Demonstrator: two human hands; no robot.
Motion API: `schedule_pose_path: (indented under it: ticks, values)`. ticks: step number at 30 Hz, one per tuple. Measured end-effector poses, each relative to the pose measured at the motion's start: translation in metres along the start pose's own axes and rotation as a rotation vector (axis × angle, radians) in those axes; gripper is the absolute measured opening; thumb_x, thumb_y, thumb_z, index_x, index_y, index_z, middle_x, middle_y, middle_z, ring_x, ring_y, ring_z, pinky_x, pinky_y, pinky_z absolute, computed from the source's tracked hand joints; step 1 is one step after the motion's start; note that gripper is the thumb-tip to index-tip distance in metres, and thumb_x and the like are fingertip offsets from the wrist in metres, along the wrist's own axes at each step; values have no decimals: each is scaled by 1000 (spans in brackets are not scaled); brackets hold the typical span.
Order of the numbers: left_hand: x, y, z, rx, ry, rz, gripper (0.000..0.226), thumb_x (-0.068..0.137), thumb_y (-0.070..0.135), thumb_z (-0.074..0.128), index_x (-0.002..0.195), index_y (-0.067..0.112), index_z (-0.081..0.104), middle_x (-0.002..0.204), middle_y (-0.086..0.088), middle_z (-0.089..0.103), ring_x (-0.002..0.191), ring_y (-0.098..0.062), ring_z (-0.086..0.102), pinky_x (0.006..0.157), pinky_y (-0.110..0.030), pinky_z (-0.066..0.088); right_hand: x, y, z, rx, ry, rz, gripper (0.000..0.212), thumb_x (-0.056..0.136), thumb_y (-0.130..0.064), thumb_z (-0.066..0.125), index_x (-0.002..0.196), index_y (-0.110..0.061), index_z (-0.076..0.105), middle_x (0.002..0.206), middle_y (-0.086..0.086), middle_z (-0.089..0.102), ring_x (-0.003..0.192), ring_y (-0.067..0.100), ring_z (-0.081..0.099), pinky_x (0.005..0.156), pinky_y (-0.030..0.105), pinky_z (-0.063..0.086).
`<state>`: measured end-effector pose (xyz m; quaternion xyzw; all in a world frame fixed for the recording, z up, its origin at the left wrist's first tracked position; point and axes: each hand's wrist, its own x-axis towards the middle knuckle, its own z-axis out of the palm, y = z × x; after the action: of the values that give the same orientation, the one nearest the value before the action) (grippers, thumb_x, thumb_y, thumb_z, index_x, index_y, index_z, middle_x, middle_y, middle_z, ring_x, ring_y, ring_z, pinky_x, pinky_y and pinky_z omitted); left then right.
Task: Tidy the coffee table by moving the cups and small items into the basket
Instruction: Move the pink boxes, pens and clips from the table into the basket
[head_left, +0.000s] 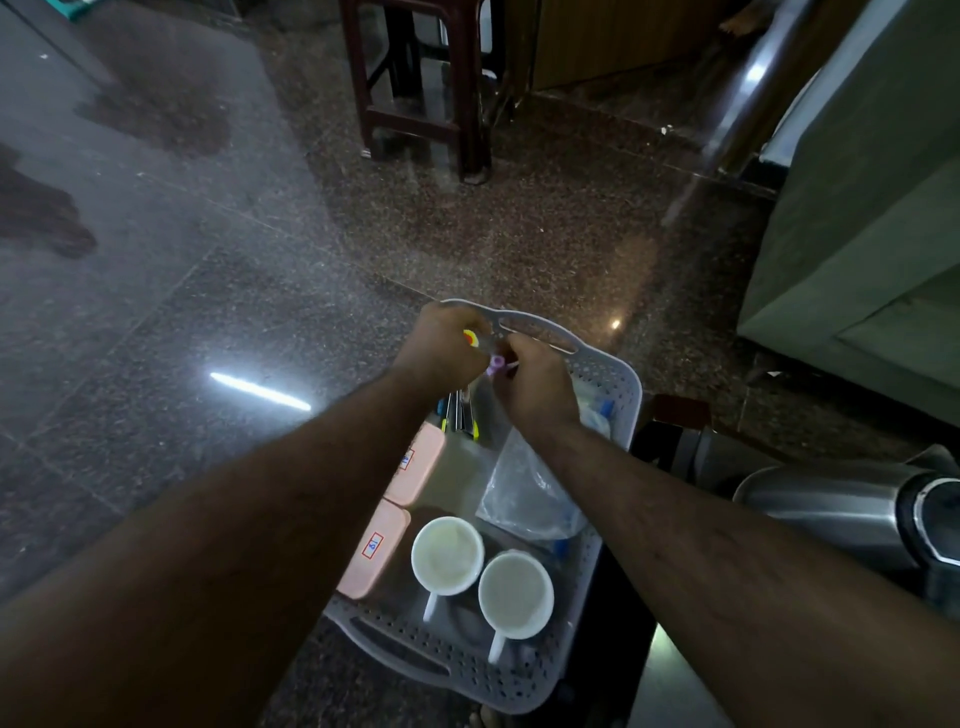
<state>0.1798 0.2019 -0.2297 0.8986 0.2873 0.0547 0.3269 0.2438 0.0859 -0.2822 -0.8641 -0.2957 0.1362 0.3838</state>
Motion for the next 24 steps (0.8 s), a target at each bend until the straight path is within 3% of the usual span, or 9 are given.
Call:
schedule_pose_path:
  ticks: [2, 4, 9, 12, 16, 20, 24]
  values:
    - [-1, 2, -1, -44, 12, -67, 2, 70, 8, 73, 72, 7, 73, 76, -8, 72, 72, -17, 64, 64, -18, 39, 2, 2, 0, 27, -11, -3, 6, 85, -14, 64, 80, -17, 65, 80, 3, 68, 75, 23, 63, 70, 40, 54]
    - [-2, 1, -1, -55, 8, -117, 9, 72, 9, 73, 66, 10, 66, 70, -8, 68, 67, -16, 60, 60, -20, 39, 2, 4, 0, 40, -12, -32, 6, 84, -12, 64, 80, -16, 66, 79, 4, 68, 75, 23, 63, 70, 42, 53]
    - [2, -2, 6, -158, 19, -225, 17, 85, 17, 64, 100, 10, 61, 90, -6, 62, 82, -23, 62, 68, -29, 47, 1, 7, 1, 56, -25, -53, 3, 84, -16, 65, 83, -18, 67, 79, 2, 69, 75, 21, 64, 70, 41, 54]
    - [5, -4, 11, -183, -44, -197, 18, 88, 21, 61, 102, 15, 70, 96, -6, 69, 90, -22, 65, 81, -31, 50, 0, 5, 1, 61, -34, -50, 5, 84, -16, 66, 85, -20, 68, 81, 1, 70, 75, 19, 65, 72, 39, 55]
    - [1, -3, 12, -182, -12, -143, 20, 85, 12, 67, 104, 7, 67, 98, -7, 68, 88, -17, 61, 76, -21, 43, 0, 4, 0, 79, -19, -61, 3, 85, -16, 65, 85, -15, 68, 80, 5, 70, 73, 21, 65, 71, 38, 55]
    - [-2, -3, 3, 10, 6, -24, 16, 77, 10, 66, 89, 2, 60, 89, -14, 63, 82, -30, 61, 66, -33, 45, -2, 2, 2, 72, -18, -46, 9, 83, -22, 64, 80, -13, 66, 78, 6, 69, 72, 23, 65, 68, 41, 55]
    - [-7, 2, 1, 373, 20, -30, 16, 85, 17, 58, 100, 13, 58, 99, -12, 66, 90, -35, 64, 73, -37, 50, -2, 1, 4, 68, -13, -27, 10, 83, -23, 60, 81, -15, 66, 80, 6, 70, 74, 24, 65, 70, 41, 55]
